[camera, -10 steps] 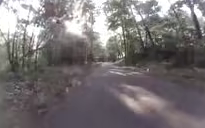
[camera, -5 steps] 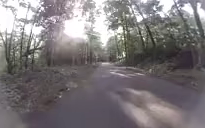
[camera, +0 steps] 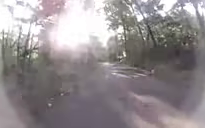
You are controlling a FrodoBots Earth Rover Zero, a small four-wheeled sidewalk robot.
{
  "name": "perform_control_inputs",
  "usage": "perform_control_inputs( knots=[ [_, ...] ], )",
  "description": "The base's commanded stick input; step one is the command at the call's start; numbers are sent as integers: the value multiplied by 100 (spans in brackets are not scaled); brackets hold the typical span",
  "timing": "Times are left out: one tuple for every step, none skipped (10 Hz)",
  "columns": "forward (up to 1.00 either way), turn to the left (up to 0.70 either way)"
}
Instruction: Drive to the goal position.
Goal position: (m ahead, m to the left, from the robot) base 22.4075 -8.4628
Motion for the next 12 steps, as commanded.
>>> perform_control_inputs(
  knots=[
    [70,-1],
    [70,-1],
    [70,-1],
    [70,-1],
    [70,-1],
    [70,-1],
    [70,-1],
    [70,-1],
    [70,-1],
    [70,-1],
    [70,-1],
    [70,-1]
  ],
)
